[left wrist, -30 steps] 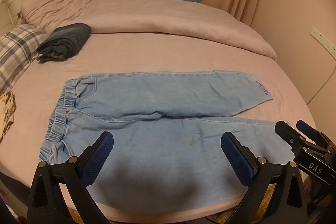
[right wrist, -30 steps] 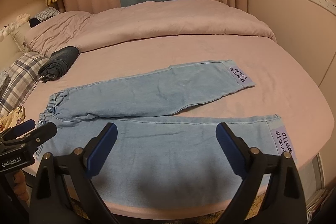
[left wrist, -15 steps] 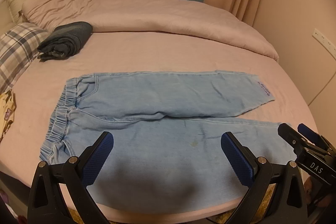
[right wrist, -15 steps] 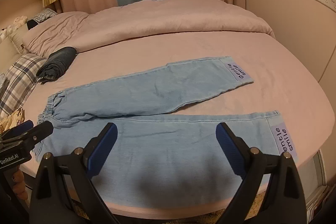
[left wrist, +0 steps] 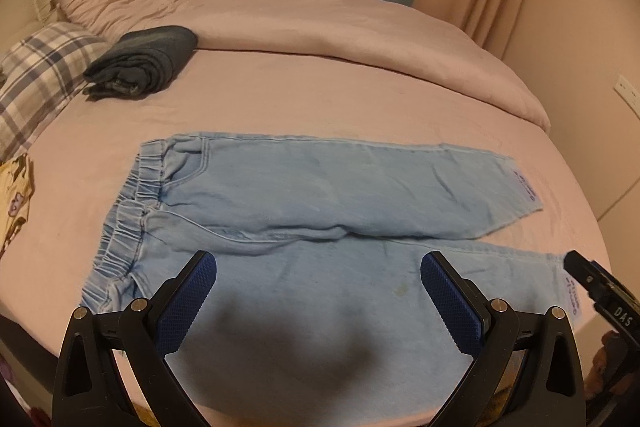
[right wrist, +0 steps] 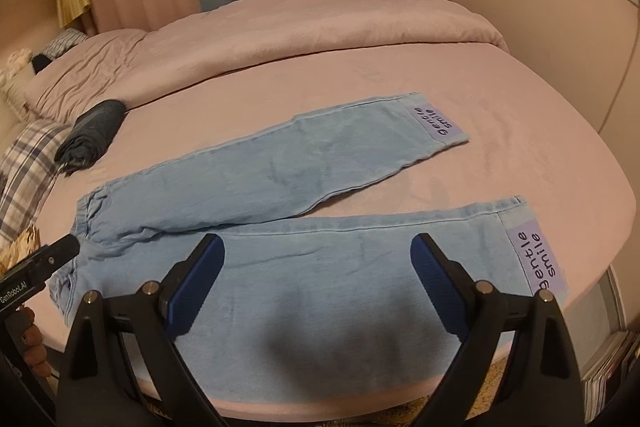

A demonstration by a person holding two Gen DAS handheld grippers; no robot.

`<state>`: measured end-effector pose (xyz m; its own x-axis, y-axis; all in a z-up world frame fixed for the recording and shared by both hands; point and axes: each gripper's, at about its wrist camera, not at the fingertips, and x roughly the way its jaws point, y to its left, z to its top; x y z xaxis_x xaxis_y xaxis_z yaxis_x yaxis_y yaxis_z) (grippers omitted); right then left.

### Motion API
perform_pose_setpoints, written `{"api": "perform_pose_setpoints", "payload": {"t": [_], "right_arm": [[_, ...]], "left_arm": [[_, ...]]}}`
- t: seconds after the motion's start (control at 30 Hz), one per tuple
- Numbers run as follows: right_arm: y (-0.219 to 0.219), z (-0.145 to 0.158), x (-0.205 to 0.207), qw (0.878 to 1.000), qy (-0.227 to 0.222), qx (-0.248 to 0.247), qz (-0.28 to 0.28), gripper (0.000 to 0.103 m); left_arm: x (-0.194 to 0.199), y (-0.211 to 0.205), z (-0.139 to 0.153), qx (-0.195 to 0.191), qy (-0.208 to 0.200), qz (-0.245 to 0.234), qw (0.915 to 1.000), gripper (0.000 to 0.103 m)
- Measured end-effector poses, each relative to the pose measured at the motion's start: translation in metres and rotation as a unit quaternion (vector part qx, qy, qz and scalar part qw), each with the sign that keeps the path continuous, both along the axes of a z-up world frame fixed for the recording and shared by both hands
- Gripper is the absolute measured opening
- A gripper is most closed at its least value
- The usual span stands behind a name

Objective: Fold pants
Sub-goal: 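Grasp the labelled leg hem with the right gripper while the left gripper grasps the waistband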

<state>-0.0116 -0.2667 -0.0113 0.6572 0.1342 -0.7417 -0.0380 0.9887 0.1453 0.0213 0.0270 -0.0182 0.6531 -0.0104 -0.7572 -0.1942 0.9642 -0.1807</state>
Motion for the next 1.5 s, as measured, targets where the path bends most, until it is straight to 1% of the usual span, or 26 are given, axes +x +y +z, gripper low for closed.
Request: {"api": "perform_pose_setpoints", "payload": {"t": [0.17, 0.4, 0.5, 0.57, 0.6, 0.67, 0.7, 0.77, 0.8, 0.87, 0.93, 0.97, 1.0, 1.03, 1.1, 1.17, 1.23, 1.3, 1.33, 1.37, 1.4, 1.43, 1.47, 1.5], "right_arm": [[-0.012, -0.002, 0.013, 1.0, 0.013, 0.015, -0.022, 0.094], [-0.019, -0.002, 0.031, 0.999, 0.018, 0.021, -0.039, 0.093], [-0.017, -0.004, 0.04, 0.999, 0.024, 0.027, -0.037, 0.093], [-0.017, -0.005, 0.049, 0.998, 0.029, 0.035, -0.035, 0.093], [-0.016, -0.006, 0.058, 0.998, 0.033, 0.042, -0.032, 0.094], [-0.013, -0.006, 0.076, 0.997, 0.04, 0.058, -0.023, 0.094], [-0.011, -0.008, 0.089, 0.996, 0.048, 0.07, -0.014, 0.094], [-0.008, -0.015, 0.125, 0.991, 0.076, 0.109, -0.012, 0.094], [-0.005, -0.02, 0.143, 0.987, 0.093, 0.127, -0.014, 0.093], [0.004, -0.031, 0.179, 0.982, 0.124, 0.137, -0.034, 0.093], [0.015, -0.047, 0.214, 0.977, 0.155, 0.134, -0.055, 0.092], [0.018, -0.053, 0.225, 0.975, 0.167, 0.133, -0.065, 0.092], [0.023, -0.062, 0.24, 0.972, 0.182, 0.129, -0.08, 0.09], [0.028, -0.074, 0.256, 0.969, 0.196, 0.117, -0.097, 0.088], [0.035, -0.092, 0.275, 0.964, 0.215, 0.086, -0.127, 0.086], [0.041, -0.113, 0.293, 0.958, 0.235, 0.066, -0.15, 0.083], [0.046, -0.127, 0.301, 0.958, 0.238, 0.035, -0.158, 0.085], [0.053, -0.131, 0.303, 0.962, 0.224, -0.006, -0.154, 0.083], [0.058, -0.131, 0.301, 0.965, 0.211, -0.03, -0.15, 0.077], [0.059, -0.131, 0.298, 0.966, 0.203, -0.036, -0.154, 0.072], [0.058, -0.128, 0.294, 0.968, 0.19, -0.035, -0.16, 0.052], [0.055, -0.124, 0.288, 0.971, 0.173, -0.035, -0.164, 0.026], [0.051, -0.119, 0.283, 0.974, 0.161, -0.032, -0.157, 0.02], [0.047, -0.117, 0.279, 0.976, 0.157, -0.018, -0.151, 0.011]], "left_arm": [[0.011, 0.016, -0.004, -0.014, 0.004, 0.015, 0.9998, 0.102], [0.025, 0.035, -0.005, -0.032, 0.002, 0.033, 0.999, 0.101], [0.03, 0.038, -0.007, -0.031, 0.006, 0.035, 0.9989, 0.096], [0.035, 0.042, -0.009, -0.038, 0.008, 0.037, 0.9986, 0.092], [0.038, 0.044, -0.01, -0.046, 0.009, 0.037, 0.9982, 0.091], [0.045, 0.05, -0.014, -0.065, 0.014, 0.04, 0.997, 0.082], [0.047, 0.052, -0.016, -0.071, 0.016, 0.042, 0.9964, 0.081], [0.051, 0.056, -0.022, -0.085, 0.025, 0.05, 0.9948, 0.076], [0.052, 0.058, -0.026, -0.091, 0.03, 0.053, 0.994, 0.076], [0.051, 0.062, -0.032, -0.103, 0.037, 0.059, 0.9923, 0.076], [0.049, 0.068, -0.039, -0.111, 0.048, 0.07, 0.9902, 0.076], [0.048, 0.07, -0.041, -0.112, 0.052, 0.075, 0.9895, 0.076], [0.048, 0.073, -0.043, -0.113, 0.057, 0.081, 0.9886, 0.076], [0.047, 0.077, -0.046, -0.112, 0.063, 0.089, 0.9877, 0.076], [0.046, 0.081, -0.048, -0.111, 0.067, 0.097, 0.9868, 0.076], [0.046, 0.086, -0.051, -0.112, 0.072, 0.104, 0.9856, 0.076], [0.045, 0.091, -0.053, -0.114, 0.072, 0.11, 0.9848, 0.076], [0.044, 0.095, -0.054, -0.117, 0.073, 0.116, 0.9836, 0.076], [0.045, 0.097, -0.055, -0.122, 0.071, 0.117, 0.9831, 0.076], [0.047, 0.098, -0.056, -0.125, 0.069, 0.118, 0.9827, 0.076], [0.047, 0.1, -0.057, -0.131, 0.068, 0.119, 0.9819, 0.076], [0.048, 0.101, -0.058, -0.138, 0.067, 0.12, 0.9808, 0.076], [0.049, 0.103, -0.058, -0.143, 0.067, 0.121, 0.9799, 0.076], [0.051, 0.104, -0.058, -0.146, 0.067, 0.121, 0.9796, 0.076]]}}
